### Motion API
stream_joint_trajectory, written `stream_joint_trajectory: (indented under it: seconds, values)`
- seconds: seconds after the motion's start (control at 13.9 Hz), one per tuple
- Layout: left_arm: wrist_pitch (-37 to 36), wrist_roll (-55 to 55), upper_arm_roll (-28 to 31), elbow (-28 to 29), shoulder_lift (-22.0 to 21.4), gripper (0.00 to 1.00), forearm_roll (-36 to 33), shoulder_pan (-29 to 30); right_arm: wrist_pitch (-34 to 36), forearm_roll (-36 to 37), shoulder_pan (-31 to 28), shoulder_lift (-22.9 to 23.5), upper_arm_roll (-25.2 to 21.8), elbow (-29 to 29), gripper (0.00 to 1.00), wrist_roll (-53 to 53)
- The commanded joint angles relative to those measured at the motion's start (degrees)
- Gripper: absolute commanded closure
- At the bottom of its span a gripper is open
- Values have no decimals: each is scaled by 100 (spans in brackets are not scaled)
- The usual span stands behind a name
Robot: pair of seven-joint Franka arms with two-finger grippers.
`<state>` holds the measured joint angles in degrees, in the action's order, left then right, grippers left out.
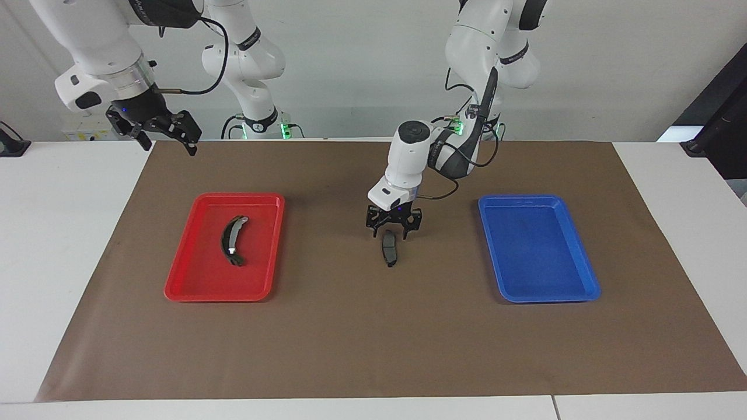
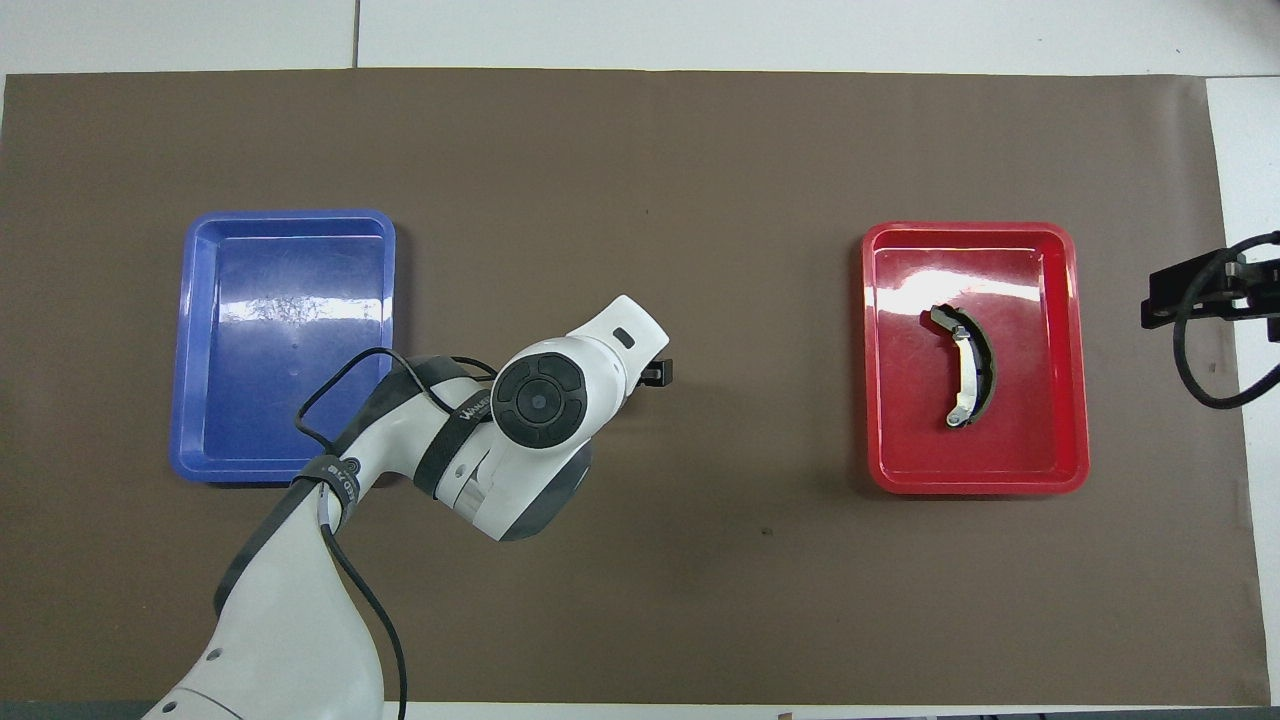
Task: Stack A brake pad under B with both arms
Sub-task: 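Lower the pad onto the table while the right gripper reaches the red tray, then withdraw the left gripper while the right gripper grasps the curved shoe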
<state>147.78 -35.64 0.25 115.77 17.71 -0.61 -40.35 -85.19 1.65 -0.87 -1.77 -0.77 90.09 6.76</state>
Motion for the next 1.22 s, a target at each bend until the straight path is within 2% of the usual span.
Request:
stream_joint_trajectory:
  seconds: [0.0, 0.14, 0.36, 0.65, 0.72, 0.94, 1.15]
  values:
    - [-572, 31, 28, 112, -574, 1, 44, 263, -898, -7, -53, -340, 33, 857, 0, -43]
    - [-1118, 380, 36, 112, -847, 1, 35, 544, -1603, -24, -36, -386, 42, 1457, 0, -52]
    - [-1663, 1188, 36, 103, -1129, 1, 35, 1123, -2087, -200, -45, 140, 42, 1695, 0, -105]
    - [-2515, 2043, 54, 33, -1551, 1, 35, 1871, -4140, -200, -10, 177, 42, 3309, 0, -105]
    - [-2666, 2113, 63, -10, -1647, 1, 35, 2055, -4494, -200, -1, 255, 42, 3522, 0, -114]
    - [-3148, 2246, 71, -422, -1745, 1, 35, 2653, -4866, -200, 8, 370, 42, 3805, 0, -280]
    - [-4202, 2762, 80, -1151, -1736, 1, 35, 3127, -5190, -200, -1, 642, 42, 3928, 0, -491]
